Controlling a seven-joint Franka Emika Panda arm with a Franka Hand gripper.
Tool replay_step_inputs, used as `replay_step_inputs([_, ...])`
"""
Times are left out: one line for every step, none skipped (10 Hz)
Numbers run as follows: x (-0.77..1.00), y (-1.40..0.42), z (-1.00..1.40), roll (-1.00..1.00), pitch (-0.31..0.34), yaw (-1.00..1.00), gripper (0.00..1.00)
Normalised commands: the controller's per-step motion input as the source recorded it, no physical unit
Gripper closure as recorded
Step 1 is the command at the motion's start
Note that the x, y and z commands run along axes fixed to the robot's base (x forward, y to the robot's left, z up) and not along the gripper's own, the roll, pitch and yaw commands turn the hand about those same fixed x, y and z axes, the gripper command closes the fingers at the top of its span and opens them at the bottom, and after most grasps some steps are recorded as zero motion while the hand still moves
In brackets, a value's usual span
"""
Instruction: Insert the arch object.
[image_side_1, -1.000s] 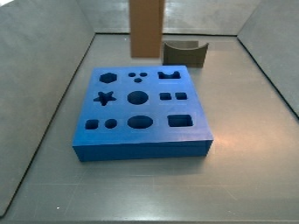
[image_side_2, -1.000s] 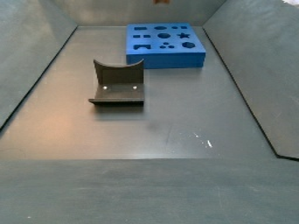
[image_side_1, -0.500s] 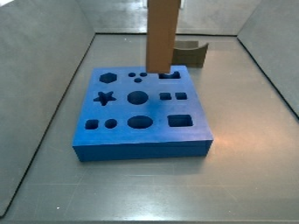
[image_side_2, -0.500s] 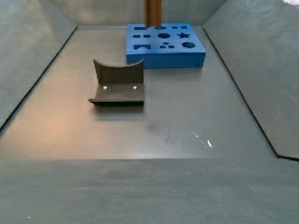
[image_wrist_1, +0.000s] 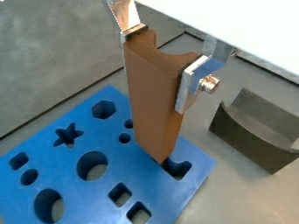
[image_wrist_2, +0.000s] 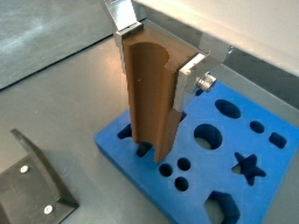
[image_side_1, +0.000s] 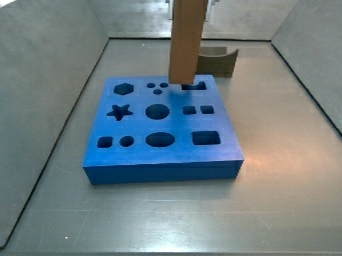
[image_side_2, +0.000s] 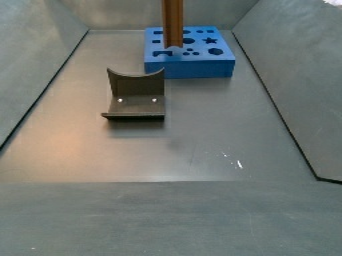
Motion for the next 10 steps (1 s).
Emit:
replay_step_inputs([0.18,0.21,-0.18,0.00,0.000,0.00,1.00])
replay_step_inputs([0.33,0.09,-0.26,-0.04,0.000,0.00,1.00])
replay_step_inputs([0.37,0.01,-0.22,-0.11,0.000,-0.05,1.00])
replay_step_inputs([0.36,0.00,-0.15,-0.09,0.000,-0.05,1.00])
replay_step_inputs([0.39,0.00,-0.13,-0.08,0.000,-0.04,1.00])
replay_step_inputs([0.37,0.00,-0.12,-0.07,0.000,-0.04,1.00])
replay_step_inputs([0.21,0.00,-0.12,-0.04,0.006,0.00,1.00])
replay_step_inputs([0.12,0.00,-0.16,-0.02,0.000,0.00,1.00])
replay_step_inputs([0.07,0.00,-0.25,0.00,0.000,0.00,1.00])
replay_step_inputs([0.00,0.00,-0.35,-0.02,-0.059,-0.04,1.00])
